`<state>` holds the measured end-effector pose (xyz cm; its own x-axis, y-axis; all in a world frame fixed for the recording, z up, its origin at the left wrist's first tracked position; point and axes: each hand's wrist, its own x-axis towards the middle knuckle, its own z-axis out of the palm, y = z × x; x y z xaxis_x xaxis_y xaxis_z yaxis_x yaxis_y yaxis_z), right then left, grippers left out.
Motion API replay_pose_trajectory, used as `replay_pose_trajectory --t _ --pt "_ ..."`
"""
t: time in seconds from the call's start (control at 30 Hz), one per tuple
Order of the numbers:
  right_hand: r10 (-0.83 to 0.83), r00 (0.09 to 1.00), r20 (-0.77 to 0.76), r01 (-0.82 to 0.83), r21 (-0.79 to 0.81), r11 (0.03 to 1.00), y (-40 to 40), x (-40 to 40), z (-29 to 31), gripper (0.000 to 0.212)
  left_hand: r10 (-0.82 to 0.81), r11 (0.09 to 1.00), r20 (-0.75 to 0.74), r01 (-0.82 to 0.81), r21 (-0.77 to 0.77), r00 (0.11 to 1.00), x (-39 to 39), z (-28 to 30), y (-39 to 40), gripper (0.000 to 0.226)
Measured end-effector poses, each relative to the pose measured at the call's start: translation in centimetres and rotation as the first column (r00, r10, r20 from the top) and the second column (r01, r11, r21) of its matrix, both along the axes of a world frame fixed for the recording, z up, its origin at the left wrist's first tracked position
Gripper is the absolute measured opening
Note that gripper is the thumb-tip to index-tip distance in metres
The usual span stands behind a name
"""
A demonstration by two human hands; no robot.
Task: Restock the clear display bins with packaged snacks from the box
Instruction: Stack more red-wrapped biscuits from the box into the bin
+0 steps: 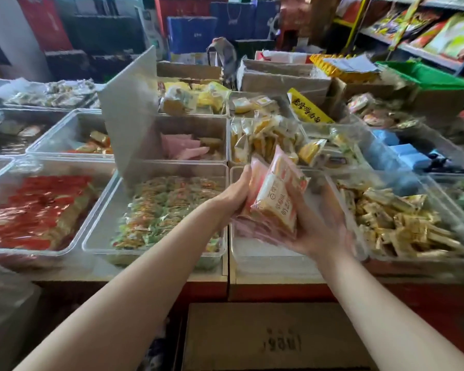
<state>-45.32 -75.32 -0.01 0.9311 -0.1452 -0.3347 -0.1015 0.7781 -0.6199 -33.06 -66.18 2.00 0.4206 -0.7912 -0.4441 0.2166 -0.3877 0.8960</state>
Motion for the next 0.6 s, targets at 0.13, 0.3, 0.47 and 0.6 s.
replay_pose_trajectory --t 0.13,0.3,0.47,0.6 --pt "-0.147 0.989 -0.002 0.147 -0.057 0.988 -4.2 -1.4 -2.6 0.039 0.053 0.998 0.171 -0.057 0.021 0.984 -0.7 -2.6 -4.3 0.06" --pt "0.08 0.986 -0.146 -0.138 -0.448 0.883 -11.0 -1.3 -3.7 0.079 -0.083 0.997 0.288 0.081 0.017 0.954 1.7 -5.1 -4.5 0.061" --pt "0.243 0.901 -0.359 -0.415 -0.551 0.724 -12.5 1.7 -6.3 0.078 -0.387 0.911 0.61 0.183 0.371 0.691 2.8 -8.0 -4.5 0.074" --pt "0.339 0.863 -0.374 -0.501 -0.558 0.661 -12.5 3.4 -6.6 0.062 -0.673 0.739 0.699 0.191 0.646 0.24 2.8 -8.7 -4.4 0.053"
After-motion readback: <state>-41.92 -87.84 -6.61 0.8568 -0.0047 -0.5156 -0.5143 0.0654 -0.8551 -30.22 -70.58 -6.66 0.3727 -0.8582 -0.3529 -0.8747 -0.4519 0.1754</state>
